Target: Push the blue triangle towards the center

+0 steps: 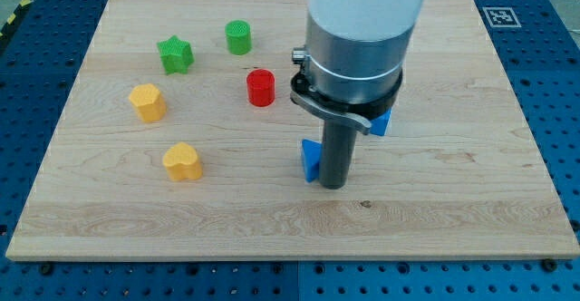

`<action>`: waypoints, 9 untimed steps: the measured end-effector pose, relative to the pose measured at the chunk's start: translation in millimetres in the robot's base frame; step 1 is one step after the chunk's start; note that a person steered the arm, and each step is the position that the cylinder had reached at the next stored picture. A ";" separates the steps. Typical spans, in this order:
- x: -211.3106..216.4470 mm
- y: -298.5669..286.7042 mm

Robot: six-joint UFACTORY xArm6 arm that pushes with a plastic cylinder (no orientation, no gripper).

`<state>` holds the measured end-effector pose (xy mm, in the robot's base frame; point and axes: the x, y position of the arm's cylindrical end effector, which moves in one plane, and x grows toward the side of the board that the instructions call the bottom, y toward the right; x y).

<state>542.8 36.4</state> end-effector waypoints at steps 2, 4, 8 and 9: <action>-6.8 -17.2; -36.1 -17.2; -81.7 -64.1; -97.6 -62.8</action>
<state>445.2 -26.4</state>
